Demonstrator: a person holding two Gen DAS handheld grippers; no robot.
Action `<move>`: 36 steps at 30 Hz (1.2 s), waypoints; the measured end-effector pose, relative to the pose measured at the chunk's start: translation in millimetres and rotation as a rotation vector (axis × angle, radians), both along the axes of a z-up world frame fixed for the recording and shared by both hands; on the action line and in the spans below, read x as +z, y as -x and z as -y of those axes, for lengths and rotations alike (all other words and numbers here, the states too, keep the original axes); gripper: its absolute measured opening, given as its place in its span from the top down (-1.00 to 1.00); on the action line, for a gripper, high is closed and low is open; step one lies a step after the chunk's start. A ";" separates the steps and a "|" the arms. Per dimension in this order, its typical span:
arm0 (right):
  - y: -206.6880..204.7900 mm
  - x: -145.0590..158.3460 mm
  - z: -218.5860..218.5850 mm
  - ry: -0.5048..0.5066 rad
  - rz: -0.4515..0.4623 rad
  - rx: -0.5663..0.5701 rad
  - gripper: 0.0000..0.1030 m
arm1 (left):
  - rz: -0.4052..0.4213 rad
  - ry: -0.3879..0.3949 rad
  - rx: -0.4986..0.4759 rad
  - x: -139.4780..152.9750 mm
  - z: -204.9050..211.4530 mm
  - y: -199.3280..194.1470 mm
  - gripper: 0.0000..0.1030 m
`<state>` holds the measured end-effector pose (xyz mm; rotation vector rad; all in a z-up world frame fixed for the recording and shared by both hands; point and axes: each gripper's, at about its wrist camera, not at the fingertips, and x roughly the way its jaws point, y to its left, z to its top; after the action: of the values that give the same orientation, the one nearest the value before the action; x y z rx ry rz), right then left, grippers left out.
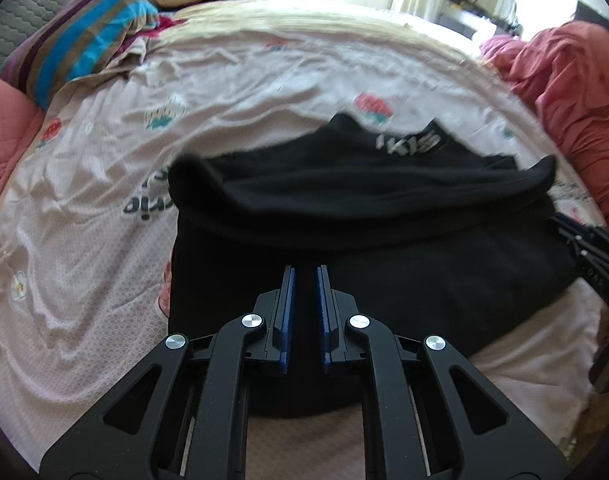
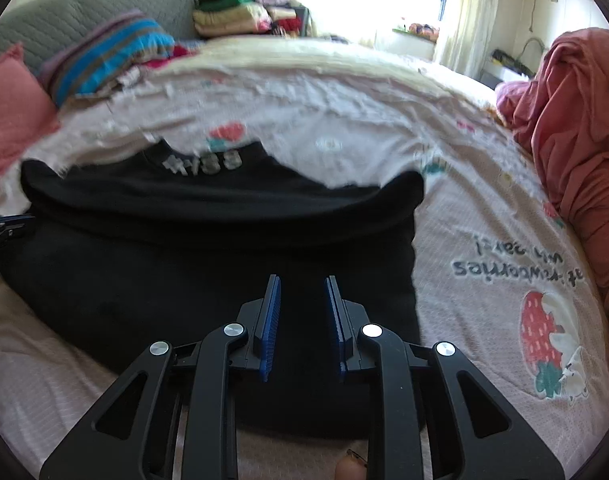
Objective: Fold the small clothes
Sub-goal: 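Lay the hem on the collar and open both grippers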
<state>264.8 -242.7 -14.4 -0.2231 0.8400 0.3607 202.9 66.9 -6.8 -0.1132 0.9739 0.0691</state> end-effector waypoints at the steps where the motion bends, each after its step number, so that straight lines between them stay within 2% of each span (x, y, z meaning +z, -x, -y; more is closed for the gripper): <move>1: -4.3 -5.2 -1.8 0.004 -0.015 -0.007 0.59 | -0.005 -0.015 0.010 -4.3 -1.6 -2.4 0.90; 5: -21.6 -18.8 -9.4 0.007 -0.028 -0.022 0.61 | -0.003 -0.042 0.023 -9.6 -8.9 -10.9 0.90; 12: -51.0 -24.9 -22.6 0.010 -0.029 -0.030 0.63 | 0.036 -0.071 0.046 -13.0 -17.6 -27.5 0.86; 16: -65.9 -25.3 -27.8 -0.005 -0.035 -0.041 0.63 | 0.075 -0.068 0.082 -11.4 -29.1 -35.5 0.84; 21: -85.2 -25.2 -25.7 -0.073 -0.080 -0.070 0.63 | 0.148 -0.007 0.143 -0.6 -55.3 -36.8 0.82; 24: -94.1 -24.6 -22.2 -0.127 -0.098 -0.093 0.66 | 0.195 -0.003 0.188 9.9 -68.0 -32.2 0.57; 27: -101.2 -23.3 -16.5 -0.180 -0.109 -0.128 0.67 | 0.208 0.013 0.205 14.6 -74.8 -29.9 0.50; 33: -91.9 -4.9 8.3 -0.221 -0.026 -0.163 0.61 | 0.148 0.057 0.225 6.0 -89.0 -29.9 0.20; 34: -89.0 -1.2 16.9 -0.206 -0.003 -0.181 0.58 | 0.132 0.062 0.232 2.8 -91.7 -29.7 0.13; 36: -87.2 0.7 29.6 -0.180 0.020 -0.207 0.31 | 0.099 0.084 0.243 -3.2 -96.7 -29.8 -0.03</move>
<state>351.9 -272.3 -13.6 0.0278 0.7982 0.2372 232.6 163.6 -10.0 -0.3094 0.8604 0.2434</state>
